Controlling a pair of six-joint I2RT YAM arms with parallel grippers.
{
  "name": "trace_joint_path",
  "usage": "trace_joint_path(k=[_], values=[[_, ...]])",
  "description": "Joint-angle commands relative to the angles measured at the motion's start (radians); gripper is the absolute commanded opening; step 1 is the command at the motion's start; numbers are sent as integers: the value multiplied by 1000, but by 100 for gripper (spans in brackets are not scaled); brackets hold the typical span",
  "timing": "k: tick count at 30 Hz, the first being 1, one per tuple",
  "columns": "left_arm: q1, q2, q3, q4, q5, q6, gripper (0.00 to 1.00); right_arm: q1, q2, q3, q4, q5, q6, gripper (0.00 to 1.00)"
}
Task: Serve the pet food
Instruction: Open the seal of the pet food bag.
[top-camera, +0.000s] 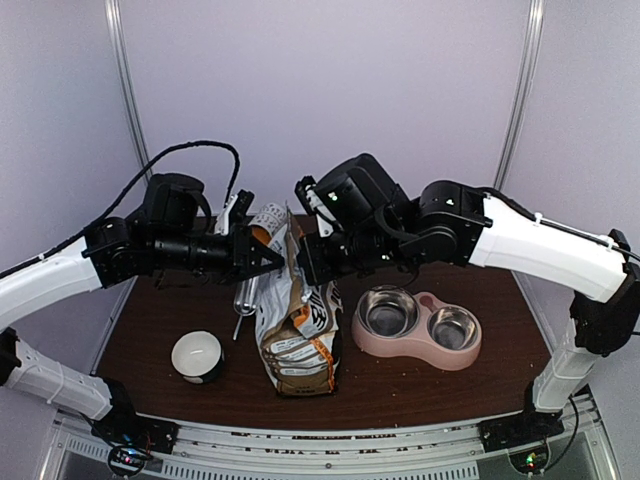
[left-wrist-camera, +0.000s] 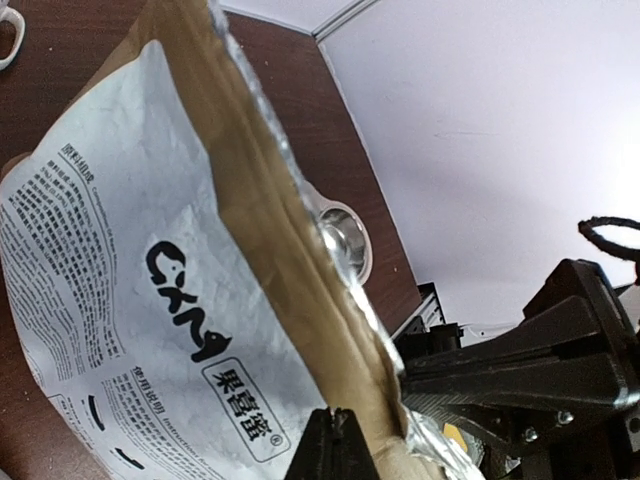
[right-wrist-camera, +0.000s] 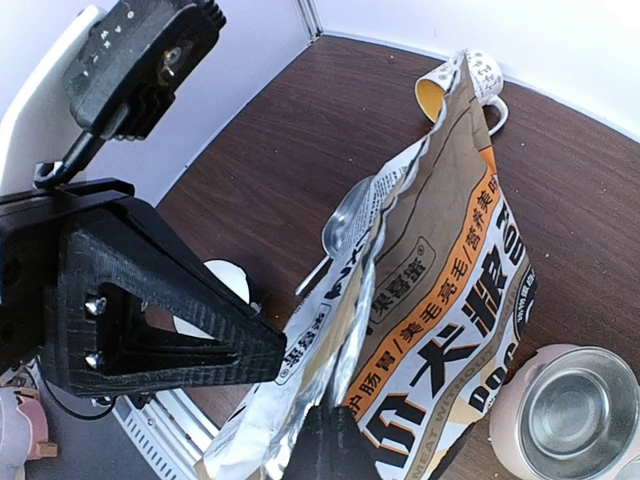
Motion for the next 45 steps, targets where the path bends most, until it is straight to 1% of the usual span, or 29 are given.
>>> trace_joint_path(k=[1,4,6,8,11,14,15,16,19,20,26,28,30,36,42,43,45], values=[[6,-37,17,110,19,23,14,-3,-11,-34,69,-64,10,0],[6,-38,23,120,32,34,28,-5,-40,-75,157,-141,36,0],[6,-37,22,131,54,33,34,-6,-44,-75,175,-160,44,0],[6,-24,34,108,73,36,39,-5,-40,-68,167,-157,40,0],[5,-7,44,63,99,37,40,-5,-37,-61,158,-147,34,0],[3,1,38,54,131,33,43,-6,-38,-60,156,-142,34,0],[1,3,39,53,141,31,42,-5,-38,-60,155,-140,34,0],[-2,6,41,53,146,30,40,-6,-38,-60,156,-137,35,0],[-3,25,48,29,160,27,26,-5,-40,-62,156,-134,35,0],[-5,29,51,26,166,25,24,-5,-39,-64,157,-133,35,0],[-14,60,75,-4,171,17,24,-5,-41,-55,159,-137,27,0],[-16,75,82,-28,179,7,19,-5,-39,-51,157,-137,24,0],[-23,79,86,-54,181,5,17,-5,-41,-51,156,-134,20,0],[-33,49,67,-64,175,8,18,-5,-52,-62,164,-128,27,0],[-41,67,77,-64,178,11,17,-3,-56,-61,167,-135,26,0],[-42,67,80,-64,173,13,18,-1,-56,-61,167,-135,23,0],[-42,71,92,-64,159,15,23,0,-56,-58,170,-141,15,0]])
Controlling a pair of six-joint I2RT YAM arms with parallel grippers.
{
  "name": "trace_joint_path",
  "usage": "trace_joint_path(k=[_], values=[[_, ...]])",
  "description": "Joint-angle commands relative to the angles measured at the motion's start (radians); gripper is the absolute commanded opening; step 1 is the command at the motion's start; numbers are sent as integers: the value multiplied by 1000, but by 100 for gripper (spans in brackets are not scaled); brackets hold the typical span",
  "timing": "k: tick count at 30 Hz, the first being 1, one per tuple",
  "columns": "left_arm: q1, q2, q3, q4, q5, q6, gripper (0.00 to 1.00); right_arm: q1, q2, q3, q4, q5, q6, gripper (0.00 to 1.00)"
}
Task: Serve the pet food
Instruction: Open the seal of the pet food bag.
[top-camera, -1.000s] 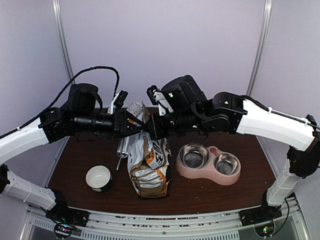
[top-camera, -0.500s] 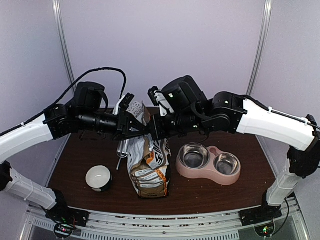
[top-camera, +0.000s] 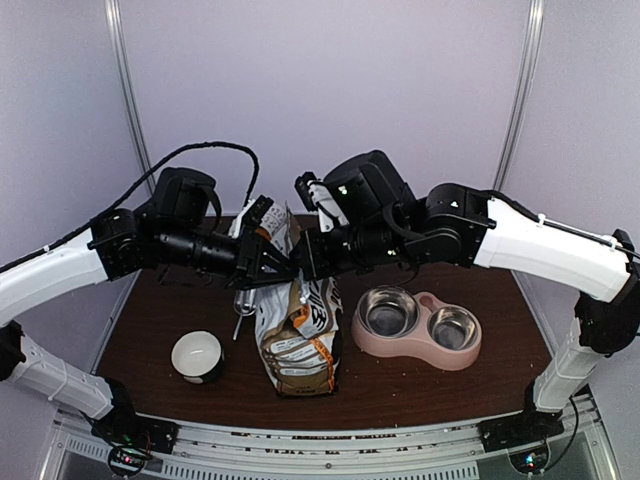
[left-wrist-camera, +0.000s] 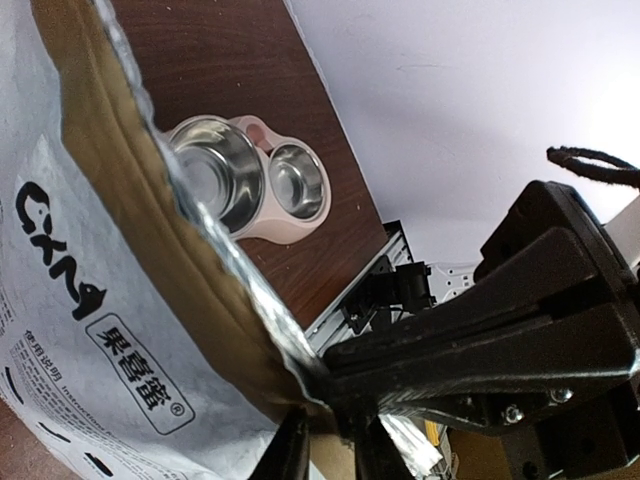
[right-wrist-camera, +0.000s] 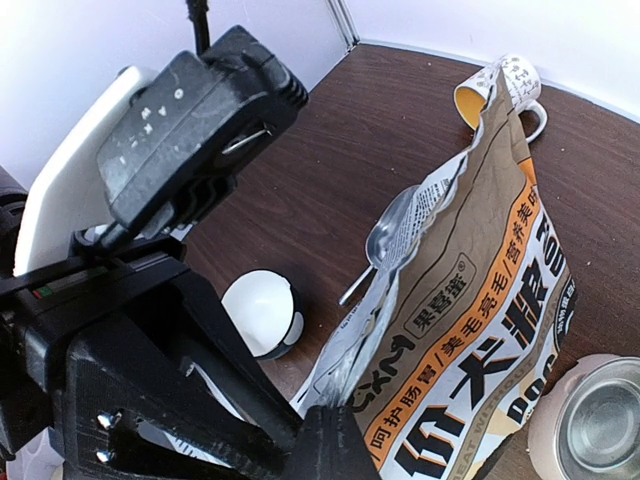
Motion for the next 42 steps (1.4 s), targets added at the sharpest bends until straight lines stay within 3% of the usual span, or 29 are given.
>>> trace_joint_path(k=[1,9,15,22,32,37,42], values=[[-13,23,26,-5,-16,4,24,15,-23,2,57,-26,-15,0],[-12,18,18,30,-84,-19,25,32,-16,2,65,-49,-27,0],[-11,-3,18,52,-147,-25,0,41,-18,-12,65,-53,-48,0],[-10,-40,14,14,-222,-38,0,46,-28,-33,50,-1,-74,0],[-10,-29,50,-131,-301,-61,0,65,-3,17,-77,218,-114,0],[-10,-27,57,-127,-303,-62,0,65,1,15,-80,223,-118,0],[-6,-58,32,39,-236,-20,3,61,-21,-16,-9,131,-83,0]])
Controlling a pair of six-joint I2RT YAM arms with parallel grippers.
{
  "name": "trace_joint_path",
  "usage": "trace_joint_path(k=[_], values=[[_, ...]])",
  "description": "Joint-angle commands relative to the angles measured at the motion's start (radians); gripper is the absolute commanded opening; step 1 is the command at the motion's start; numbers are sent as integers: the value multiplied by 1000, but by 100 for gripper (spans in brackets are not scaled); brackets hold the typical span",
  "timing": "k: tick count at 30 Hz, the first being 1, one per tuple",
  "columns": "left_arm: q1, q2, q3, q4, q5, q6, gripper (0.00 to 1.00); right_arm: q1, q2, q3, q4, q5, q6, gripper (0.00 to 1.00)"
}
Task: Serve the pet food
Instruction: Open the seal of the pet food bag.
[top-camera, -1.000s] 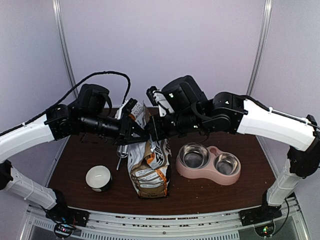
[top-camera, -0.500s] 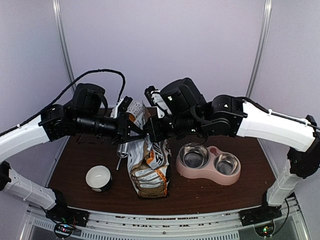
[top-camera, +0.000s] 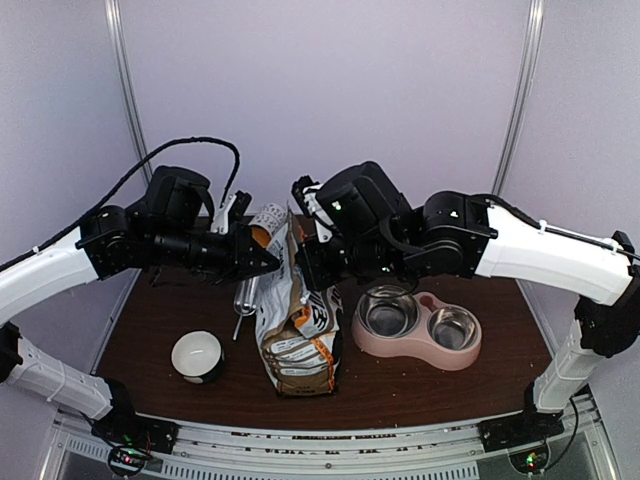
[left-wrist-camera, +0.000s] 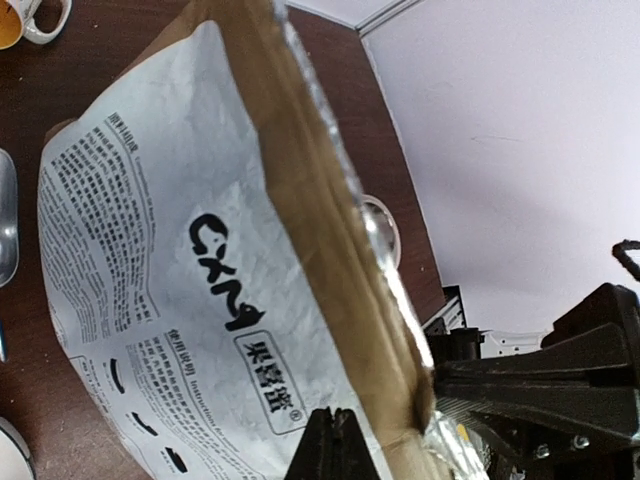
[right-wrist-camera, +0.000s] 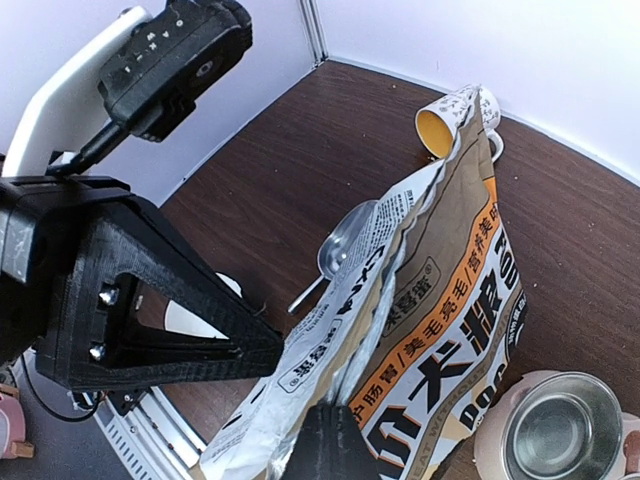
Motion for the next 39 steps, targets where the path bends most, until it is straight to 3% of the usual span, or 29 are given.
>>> trace_joint_path(k=[1,6,11,16,20,26,39], values=[[9,-28,0,188,64,42,11,4,-27,-21,43,-87,28,0],[10,-19,5,220,144,69,29,-27,-60,-74,168,-237,91,0],[10,-59,-14,193,107,77,43,-44,-73,-72,185,-279,114,1],[10,-77,-25,181,94,86,53,-63,-117,-71,137,-251,136,33],[10,-81,-14,148,87,103,56,-79,-156,-83,71,-241,164,43],[10,-45,21,112,110,113,56,-90,-189,-127,42,-319,211,40],[10,-25,19,112,113,110,42,-106,-119,-113,90,-406,270,25]])
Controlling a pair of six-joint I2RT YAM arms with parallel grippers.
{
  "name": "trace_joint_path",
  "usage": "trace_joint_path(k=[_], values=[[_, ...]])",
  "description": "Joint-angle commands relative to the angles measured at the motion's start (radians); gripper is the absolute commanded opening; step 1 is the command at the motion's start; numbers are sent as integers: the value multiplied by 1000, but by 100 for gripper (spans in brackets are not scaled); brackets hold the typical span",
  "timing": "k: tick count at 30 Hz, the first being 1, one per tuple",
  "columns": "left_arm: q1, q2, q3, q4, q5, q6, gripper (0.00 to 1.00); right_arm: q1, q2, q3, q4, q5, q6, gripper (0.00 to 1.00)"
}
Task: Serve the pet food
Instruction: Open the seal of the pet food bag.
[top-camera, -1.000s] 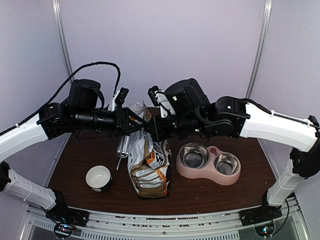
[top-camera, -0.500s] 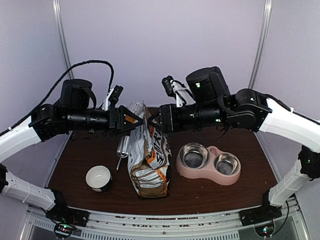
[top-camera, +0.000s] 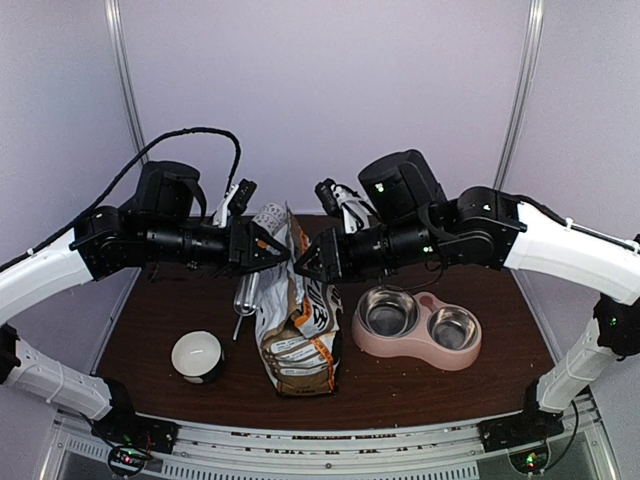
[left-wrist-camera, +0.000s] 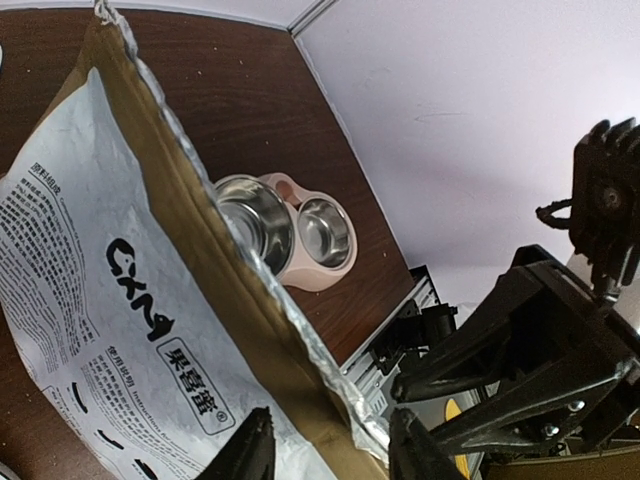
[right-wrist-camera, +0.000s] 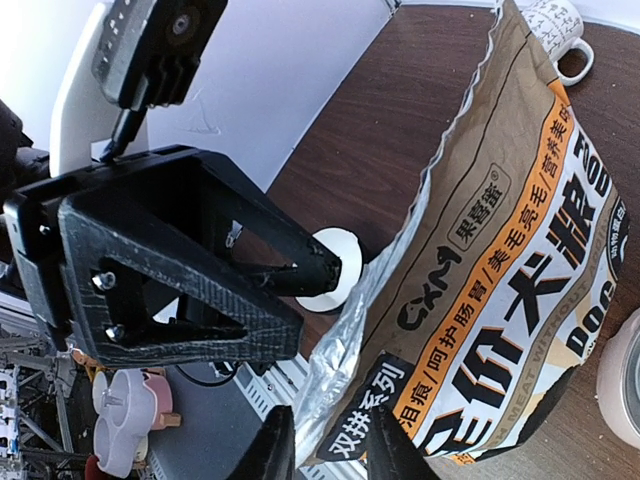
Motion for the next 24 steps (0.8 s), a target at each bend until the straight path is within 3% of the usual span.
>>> trace_joint_path(k=[1,11,15,19,24], values=[[6,-2,21,18,7,11,41,-17,25,24,15,-22,24,24],[6,-7,12,19,-1,10,38,-30,66,50,38,-30,27,19],[6,-7,14,21,-2,10,38,-34,80,60,34,-26,27,13],[6,-7,14,21,-9,4,38,-36,78,54,40,-22,24,1],[19,-3,12,35,-35,-16,39,-37,63,23,74,-36,24,0]])
